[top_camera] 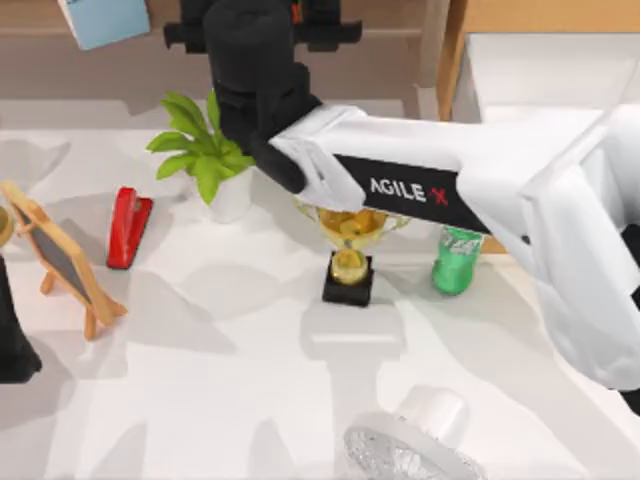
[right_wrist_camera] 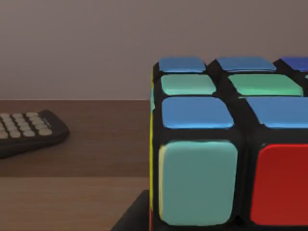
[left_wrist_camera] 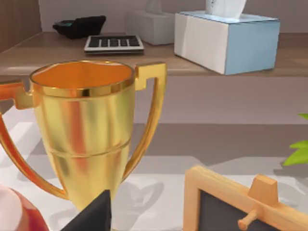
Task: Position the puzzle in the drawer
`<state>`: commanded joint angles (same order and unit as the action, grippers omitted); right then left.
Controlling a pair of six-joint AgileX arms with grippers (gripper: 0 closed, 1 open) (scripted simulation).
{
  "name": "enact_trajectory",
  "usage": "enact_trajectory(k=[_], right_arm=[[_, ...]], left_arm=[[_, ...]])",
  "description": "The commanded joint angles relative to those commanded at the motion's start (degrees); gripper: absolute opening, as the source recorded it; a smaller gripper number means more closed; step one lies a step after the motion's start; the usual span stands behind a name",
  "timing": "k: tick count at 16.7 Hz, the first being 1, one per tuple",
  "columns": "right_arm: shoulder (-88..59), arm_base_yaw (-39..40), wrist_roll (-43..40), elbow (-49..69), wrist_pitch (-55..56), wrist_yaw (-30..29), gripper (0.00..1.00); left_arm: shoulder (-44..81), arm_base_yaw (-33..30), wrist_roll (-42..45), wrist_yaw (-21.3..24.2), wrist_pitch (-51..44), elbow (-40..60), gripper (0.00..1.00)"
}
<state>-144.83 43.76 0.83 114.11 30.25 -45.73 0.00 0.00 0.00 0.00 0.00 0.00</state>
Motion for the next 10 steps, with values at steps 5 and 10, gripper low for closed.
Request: enact_trajectory(k=[5,10], right_arm=[[0.4,-0.2,0.1,-0.3,0.0,-0.1,0.00],[4.7,-0.1,2.0,-0.1,-8.2,4.1,0.00]], left_arm=[[0.0,0.0,0.0,0.0,0.0,0.0,1.00],[0.0,0.0,0.0,0.0,0.0,0.0,1.00]])
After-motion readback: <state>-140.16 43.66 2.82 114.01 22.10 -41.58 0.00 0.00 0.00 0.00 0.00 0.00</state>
